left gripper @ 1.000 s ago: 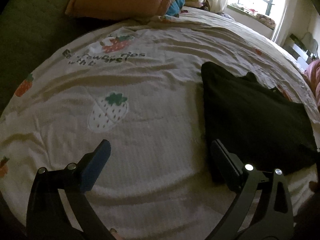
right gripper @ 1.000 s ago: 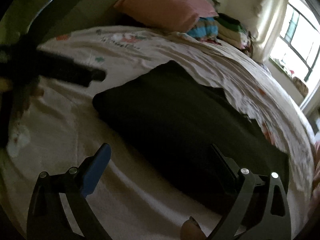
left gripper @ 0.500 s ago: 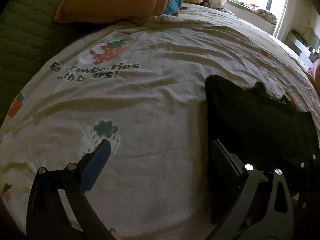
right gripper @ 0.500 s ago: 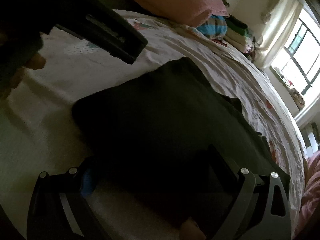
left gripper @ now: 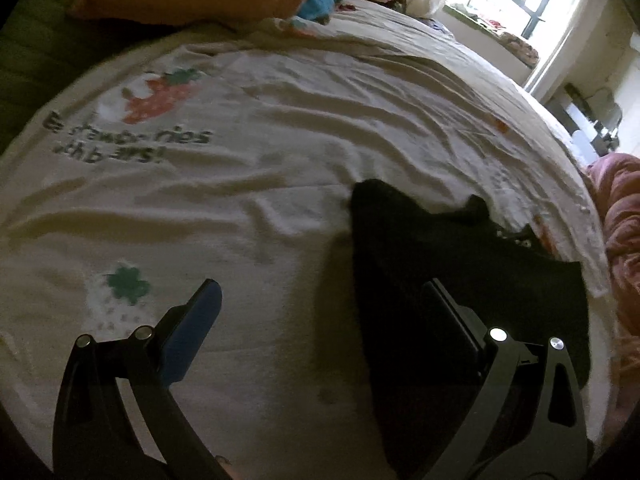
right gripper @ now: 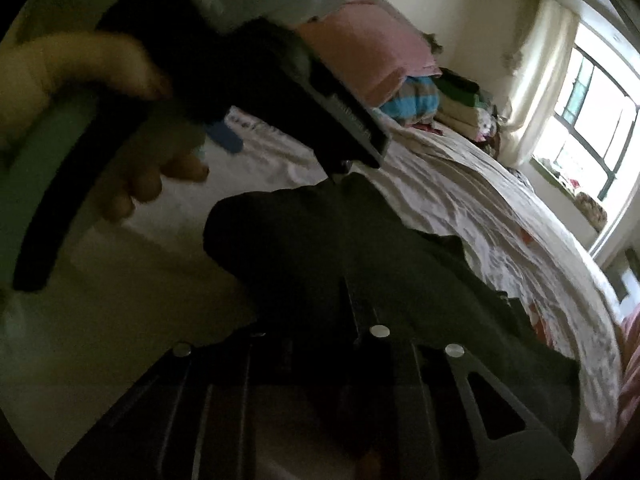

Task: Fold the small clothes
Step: 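Grasp the sweatshirt side edge with the left gripper and lift it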

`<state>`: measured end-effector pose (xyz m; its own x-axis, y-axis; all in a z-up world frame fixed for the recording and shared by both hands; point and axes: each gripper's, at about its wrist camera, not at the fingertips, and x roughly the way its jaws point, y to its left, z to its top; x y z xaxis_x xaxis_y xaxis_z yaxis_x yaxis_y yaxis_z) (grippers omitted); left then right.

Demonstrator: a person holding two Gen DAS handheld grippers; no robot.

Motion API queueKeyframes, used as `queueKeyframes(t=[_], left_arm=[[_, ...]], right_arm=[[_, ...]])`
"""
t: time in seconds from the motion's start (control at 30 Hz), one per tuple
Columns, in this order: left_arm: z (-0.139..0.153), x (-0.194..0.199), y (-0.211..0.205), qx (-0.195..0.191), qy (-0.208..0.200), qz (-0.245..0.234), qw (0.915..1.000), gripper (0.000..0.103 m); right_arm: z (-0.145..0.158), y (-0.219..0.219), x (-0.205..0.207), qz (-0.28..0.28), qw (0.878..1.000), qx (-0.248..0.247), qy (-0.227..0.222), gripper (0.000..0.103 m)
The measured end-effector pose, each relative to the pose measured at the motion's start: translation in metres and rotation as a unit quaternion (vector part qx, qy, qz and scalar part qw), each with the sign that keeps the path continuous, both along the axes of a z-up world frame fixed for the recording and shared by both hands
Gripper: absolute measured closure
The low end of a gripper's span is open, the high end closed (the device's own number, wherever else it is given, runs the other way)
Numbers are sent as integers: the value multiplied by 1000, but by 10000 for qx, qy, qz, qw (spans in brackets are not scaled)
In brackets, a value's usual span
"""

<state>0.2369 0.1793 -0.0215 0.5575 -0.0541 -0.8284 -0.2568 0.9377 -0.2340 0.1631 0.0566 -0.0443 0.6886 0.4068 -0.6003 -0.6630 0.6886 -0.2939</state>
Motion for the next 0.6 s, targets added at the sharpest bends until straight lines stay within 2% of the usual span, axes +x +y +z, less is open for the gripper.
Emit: queueKeyframes(t=[0.13, 0.23, 0.33, 0.37, 0.43, 0.5, 0.57, 0.6], left_arm=[[-6, 12, -16, -6, 140, -204, 9997, 10], [-9, 15, -22, -268, 178, -284, 9991, 10], [-9, 17, -31, -315, 152, -362, 9987, 15], [-8, 18, -32, -328, 141, -377, 9987, 20], [-8, 18, -34, -442, 122, -409, 9981, 35], [-5, 18, -41, -572, 84, -504, 9971, 58], [0, 17, -49, -537, 26, -616, 9967, 74], [4, 16, -52, -480, -17, -639, 9968, 78]], right_arm=[[10, -9, -2, -85, 9997, 208, -73, 90], [13, -16, -6, -135, 9994, 313, -101, 91], [18, -23, -10, -262, 9984, 484, -112, 92], [20, -26, -10, -307, 9980, 548, -92, 92], [22, -30, -11, -373, 9973, 624, -58, 92], [24, -33, -11, -412, 9969, 665, -33, 93], [27, -36, -14, -427, 9967, 684, 6, 94], [28, -37, -16, -447, 9965, 705, -14, 94]])
